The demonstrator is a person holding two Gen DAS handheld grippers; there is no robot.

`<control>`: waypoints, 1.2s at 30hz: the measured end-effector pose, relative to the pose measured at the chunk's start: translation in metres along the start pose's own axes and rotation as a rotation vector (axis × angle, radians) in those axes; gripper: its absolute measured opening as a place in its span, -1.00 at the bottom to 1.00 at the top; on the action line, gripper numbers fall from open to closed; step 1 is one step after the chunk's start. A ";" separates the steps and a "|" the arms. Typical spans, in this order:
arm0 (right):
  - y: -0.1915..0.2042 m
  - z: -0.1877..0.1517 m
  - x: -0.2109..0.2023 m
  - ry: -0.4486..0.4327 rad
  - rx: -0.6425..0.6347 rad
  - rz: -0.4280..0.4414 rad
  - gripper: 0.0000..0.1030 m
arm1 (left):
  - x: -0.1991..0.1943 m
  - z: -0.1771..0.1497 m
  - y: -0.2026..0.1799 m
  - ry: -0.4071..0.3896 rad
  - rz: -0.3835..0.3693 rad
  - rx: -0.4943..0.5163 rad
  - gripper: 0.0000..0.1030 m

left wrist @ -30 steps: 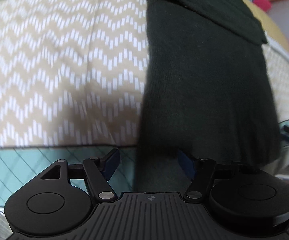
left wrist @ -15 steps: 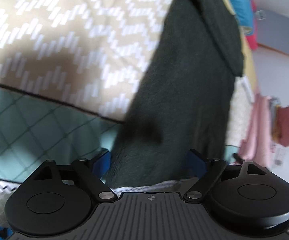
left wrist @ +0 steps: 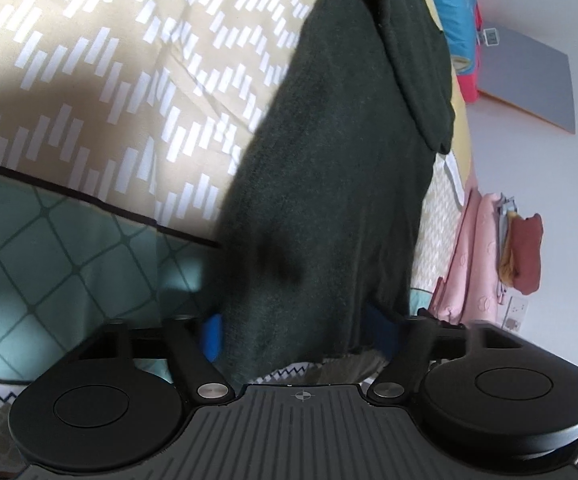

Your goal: Fold small clothes

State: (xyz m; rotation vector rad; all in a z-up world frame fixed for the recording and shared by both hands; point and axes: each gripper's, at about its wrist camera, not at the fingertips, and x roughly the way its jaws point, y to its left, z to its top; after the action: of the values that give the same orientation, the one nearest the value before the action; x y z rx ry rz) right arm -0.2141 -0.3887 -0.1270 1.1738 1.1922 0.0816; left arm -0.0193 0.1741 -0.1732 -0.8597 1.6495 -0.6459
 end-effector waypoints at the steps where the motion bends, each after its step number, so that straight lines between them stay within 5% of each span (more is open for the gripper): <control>1: 0.000 0.001 0.002 0.005 0.000 -0.012 0.12 | 0.002 0.001 0.001 0.006 0.005 -0.006 1.00; 3: 0.003 0.003 0.004 0.015 -0.011 -0.024 -0.04 | 0.005 0.004 -0.001 0.013 0.022 -0.003 0.86; 5: 0.007 0.005 0.008 0.038 -0.039 -0.048 -0.71 | 0.009 0.005 -0.006 0.008 0.054 0.018 0.65; 6: 0.011 0.006 0.011 0.053 -0.061 -0.059 -0.70 | 0.009 0.005 -0.008 0.007 0.063 0.025 0.48; 20: 0.083 0.056 0.003 -0.003 -0.244 0.115 -0.73 | -0.022 0.045 -0.080 -0.172 -0.020 0.185 0.41; 36: 0.128 0.194 0.038 -0.214 -0.123 0.307 -0.73 | -0.029 0.177 -0.167 -0.363 -0.013 0.285 0.40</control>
State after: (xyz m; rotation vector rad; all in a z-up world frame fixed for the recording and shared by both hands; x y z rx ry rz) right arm 0.0115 -0.4358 -0.0779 1.2164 0.8031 0.2511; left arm 0.1902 0.1035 -0.0673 -0.7299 1.1942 -0.6711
